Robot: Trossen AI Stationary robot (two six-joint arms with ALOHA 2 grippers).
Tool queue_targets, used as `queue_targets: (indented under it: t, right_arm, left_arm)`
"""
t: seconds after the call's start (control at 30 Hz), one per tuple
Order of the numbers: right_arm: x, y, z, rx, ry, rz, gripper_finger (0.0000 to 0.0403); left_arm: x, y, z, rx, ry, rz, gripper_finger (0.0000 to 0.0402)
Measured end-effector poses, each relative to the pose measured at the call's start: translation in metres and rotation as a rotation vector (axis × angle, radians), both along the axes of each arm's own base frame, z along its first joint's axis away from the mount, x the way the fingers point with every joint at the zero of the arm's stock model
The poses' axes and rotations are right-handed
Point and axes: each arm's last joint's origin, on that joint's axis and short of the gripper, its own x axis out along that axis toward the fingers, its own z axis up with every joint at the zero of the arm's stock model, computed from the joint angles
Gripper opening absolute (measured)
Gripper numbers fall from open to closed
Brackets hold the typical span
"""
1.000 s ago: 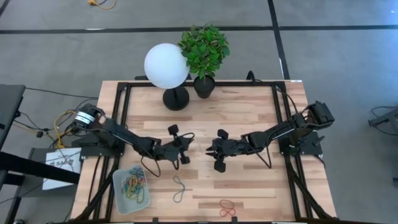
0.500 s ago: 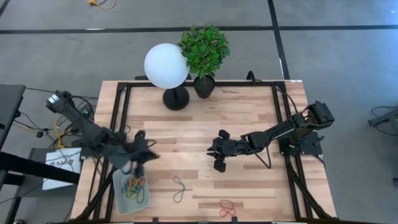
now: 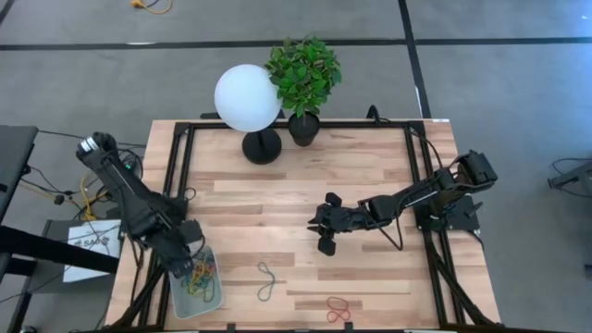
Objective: Pick and place items into bin
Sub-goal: Put the yellow rubber band into the gray bin, then put the blue rubber band into the gray bin
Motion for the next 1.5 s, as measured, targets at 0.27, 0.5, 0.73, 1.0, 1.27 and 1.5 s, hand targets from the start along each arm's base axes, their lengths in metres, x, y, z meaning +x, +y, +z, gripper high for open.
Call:
queue_targets:
  t: [0.27, 0.5, 0.73, 1.0, 1.27, 1.5]
  right_arm:
    - [0.0, 0.0, 0.0, -0.001, 0.002, 0.0, 0.0077]
    - [0.0, 0.0, 0.0, 0.01, -0.001, -0.008, 0.0077]
    - [0.0, 0.0, 0.0, 0.035, -0.005, -0.027, 0.0077]
    - [0.0, 0.0, 0.0, 0.035, -0.005, -0.026, 0.0077]
    - [0.0, 0.0, 0.0, 0.035, -0.008, -0.026, 0.0077]
    - [0.0, 0.0, 0.0, 0.036, -0.008, -0.027, 0.0077]
  left_arm:
    - [0.021, -0.026, -0.019, -0.009, -0.019, -0.069, 0.0]
    - [0.033, -0.041, -0.041, 0.014, 0.058, -0.142, 0.0006]
    - [0.037, -0.048, -0.059, 0.052, 0.145, -0.188, 0.0038]
    - [0.038, -0.048, -0.057, -0.062, 0.241, -0.151, 0.0076]
    - [0.061, -0.04, -0.053, -0.119, 0.139, -0.124, 0.0078]
    - [0.083, -0.05, -0.012, -0.094, -0.108, -0.266, 0.0078]
